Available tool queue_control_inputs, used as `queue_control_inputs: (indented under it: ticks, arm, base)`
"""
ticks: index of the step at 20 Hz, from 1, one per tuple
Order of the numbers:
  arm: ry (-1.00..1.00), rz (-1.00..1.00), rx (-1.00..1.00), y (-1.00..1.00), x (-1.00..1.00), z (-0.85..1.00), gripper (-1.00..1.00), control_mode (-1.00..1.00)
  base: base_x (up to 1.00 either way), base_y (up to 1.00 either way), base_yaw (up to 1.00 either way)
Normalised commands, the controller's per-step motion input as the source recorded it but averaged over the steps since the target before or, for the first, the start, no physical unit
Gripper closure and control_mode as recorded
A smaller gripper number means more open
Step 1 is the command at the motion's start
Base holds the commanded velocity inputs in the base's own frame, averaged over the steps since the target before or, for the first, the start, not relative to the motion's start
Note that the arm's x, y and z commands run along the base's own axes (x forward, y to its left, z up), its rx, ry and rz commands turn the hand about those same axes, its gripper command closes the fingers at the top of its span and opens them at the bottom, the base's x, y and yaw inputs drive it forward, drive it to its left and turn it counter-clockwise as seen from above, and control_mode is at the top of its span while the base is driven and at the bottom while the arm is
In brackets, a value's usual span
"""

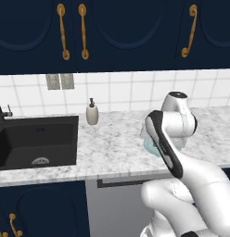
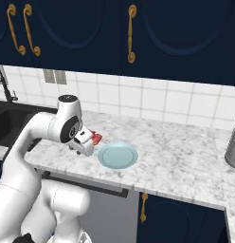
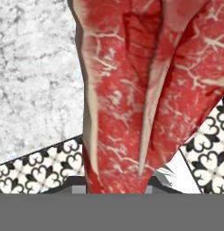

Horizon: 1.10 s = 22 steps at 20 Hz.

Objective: Pick up the knife from the drawer and place it on the cutting board. Then place the meat from the plate to the cutting board.

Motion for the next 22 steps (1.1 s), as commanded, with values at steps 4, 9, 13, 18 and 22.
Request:
queue_control_inputs:
  ticks: [4, 9, 13, 18, 22]
  arm:
    - [-0.13, 0.10, -0.01, 0.17, -0.33, 0.11, 1.00, 1.00]
    - [0.00, 0.00, 0.00, 0.00, 0.00, 0.00, 1.00, 1.00]
    - [0.00, 0.00, 0.00, 0.00, 0.00, 0.00, 1.00, 1.00]
    - [0.00, 0.00, 0.00, 0.00, 0.00, 0.00, 1.00, 1.00]
    - [0.00, 0.00, 0.00, 0.00, 0.00, 0.00, 1.00, 1.00]
  base:
    - [-0.37, 0.31, 0.11]
    - [-0.29, 0.97, 0.22]
    - [-0.01, 1.00, 0.26]
    - [0.13, 1.00, 0.29]
    - [0.17, 1.00, 0.25]
